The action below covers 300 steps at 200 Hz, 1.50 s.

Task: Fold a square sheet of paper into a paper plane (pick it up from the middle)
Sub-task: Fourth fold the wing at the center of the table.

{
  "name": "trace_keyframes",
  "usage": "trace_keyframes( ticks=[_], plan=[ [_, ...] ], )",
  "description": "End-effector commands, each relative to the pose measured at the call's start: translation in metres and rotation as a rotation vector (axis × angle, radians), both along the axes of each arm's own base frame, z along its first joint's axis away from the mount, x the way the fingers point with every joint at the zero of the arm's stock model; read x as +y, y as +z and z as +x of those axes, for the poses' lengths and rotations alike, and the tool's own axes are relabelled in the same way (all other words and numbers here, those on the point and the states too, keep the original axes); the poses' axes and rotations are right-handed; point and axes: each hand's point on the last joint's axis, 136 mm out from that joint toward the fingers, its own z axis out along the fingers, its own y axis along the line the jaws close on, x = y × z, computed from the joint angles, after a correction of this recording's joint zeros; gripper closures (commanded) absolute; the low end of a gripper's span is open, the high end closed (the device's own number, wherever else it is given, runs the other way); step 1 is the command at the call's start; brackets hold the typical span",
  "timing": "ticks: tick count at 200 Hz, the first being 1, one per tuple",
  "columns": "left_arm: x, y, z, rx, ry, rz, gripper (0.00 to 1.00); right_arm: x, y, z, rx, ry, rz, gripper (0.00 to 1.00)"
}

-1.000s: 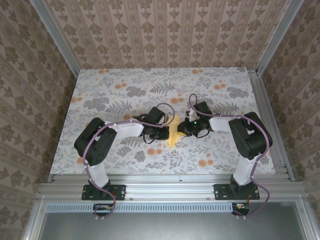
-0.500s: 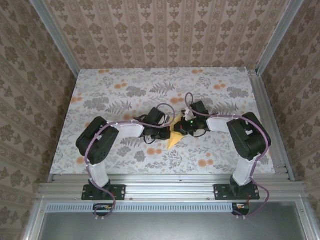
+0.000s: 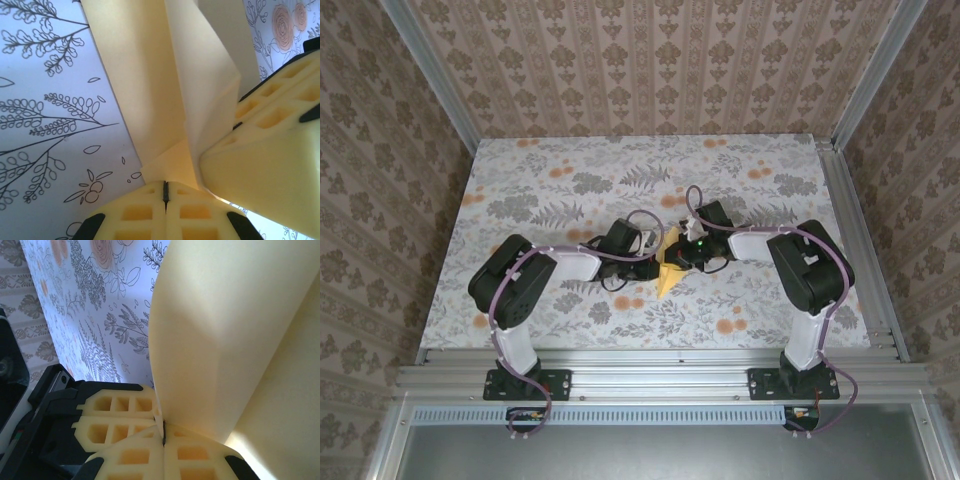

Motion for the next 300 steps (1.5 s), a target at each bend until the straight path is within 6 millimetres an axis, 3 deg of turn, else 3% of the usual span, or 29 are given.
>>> trace_keyframes(
  ticks=[1,106,185,248,300],
  plan=[
    [0.023,-0.036,-0.021,0.084,0.011,0.099,1.0,0.007,0.0,0.002,0.005,0.026,0.008,0.98],
    [0.032,-0.042,-0.026,0.096,0.007,0.089,1.0,0.011,-0.015,0.003,0.031,0.047,-0.002,0.97],
    [0.029,-0.005,-0.011,0.017,0.021,0.085,1.0,0.002,-0.032,-0.005,0.056,0.056,-0.069,0.97],
    [0.019,-0.008,-0.003,0.02,0.025,0.075,1.0,0.002,-0.032,-0.005,0.061,0.053,-0.061,0.97],
    [0.014,0.005,0.014,-0.033,0.083,0.032,0.97,0.004,-0.027,-0.004,0.055,0.047,-0.038,0.97]
  ],
)
